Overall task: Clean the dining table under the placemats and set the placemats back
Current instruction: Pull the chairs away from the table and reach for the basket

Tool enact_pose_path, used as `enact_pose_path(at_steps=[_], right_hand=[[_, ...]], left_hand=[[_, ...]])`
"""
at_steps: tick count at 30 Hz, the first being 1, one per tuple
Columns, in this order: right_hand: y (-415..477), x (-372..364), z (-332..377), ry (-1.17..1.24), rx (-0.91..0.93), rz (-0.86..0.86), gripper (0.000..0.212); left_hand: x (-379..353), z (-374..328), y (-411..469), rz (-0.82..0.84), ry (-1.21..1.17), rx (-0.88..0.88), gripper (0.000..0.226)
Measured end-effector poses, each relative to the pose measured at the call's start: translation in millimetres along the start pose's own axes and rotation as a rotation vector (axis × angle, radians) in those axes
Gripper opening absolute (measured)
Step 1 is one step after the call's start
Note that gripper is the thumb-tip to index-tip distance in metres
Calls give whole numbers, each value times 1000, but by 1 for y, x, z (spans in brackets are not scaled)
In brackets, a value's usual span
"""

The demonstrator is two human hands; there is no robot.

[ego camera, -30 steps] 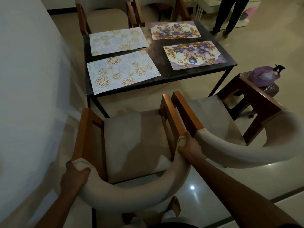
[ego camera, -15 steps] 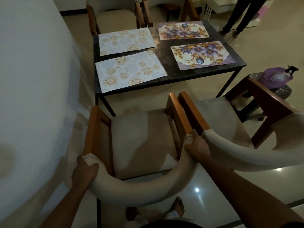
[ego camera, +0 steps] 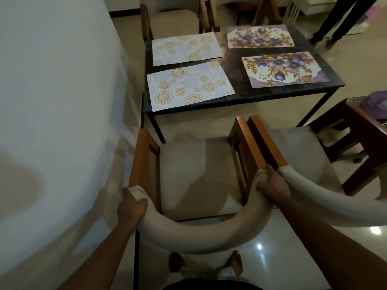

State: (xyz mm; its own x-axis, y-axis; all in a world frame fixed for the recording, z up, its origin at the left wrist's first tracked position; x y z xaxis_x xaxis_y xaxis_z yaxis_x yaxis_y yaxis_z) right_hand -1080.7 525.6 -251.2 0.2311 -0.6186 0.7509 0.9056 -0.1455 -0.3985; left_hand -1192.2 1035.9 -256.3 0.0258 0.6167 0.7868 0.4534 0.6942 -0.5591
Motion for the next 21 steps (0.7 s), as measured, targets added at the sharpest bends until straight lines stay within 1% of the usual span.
enact_pose_path(at_steps=[7, 14, 21], right_hand=[[-3, 3, 2, 5, -14, 6, 87], [-7, 3, 1, 15, -33, 10, 89], [-4, 2, -4, 1, -13, 24, 88]], left_hand=[[-4, 2, 5, 2, 14, -22, 85], [-4, 3, 2, -3, -6, -14, 81], [-6, 5, 2, 21, -14, -32, 89]])
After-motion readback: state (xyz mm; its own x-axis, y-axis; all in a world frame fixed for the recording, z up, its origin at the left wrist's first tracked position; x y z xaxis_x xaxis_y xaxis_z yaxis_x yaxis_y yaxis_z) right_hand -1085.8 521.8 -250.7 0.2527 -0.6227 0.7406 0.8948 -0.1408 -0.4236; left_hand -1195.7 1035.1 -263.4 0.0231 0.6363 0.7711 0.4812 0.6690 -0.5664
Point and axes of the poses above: each hand's wrist, its own y-axis towards the middle knuckle, its own x-axis out of the back of the hand, z = x × y, the point moved 9 cm from there along y, towards the middle knuckle, and after that the axes turned 7 degrees about x, right-handed, at the moved point
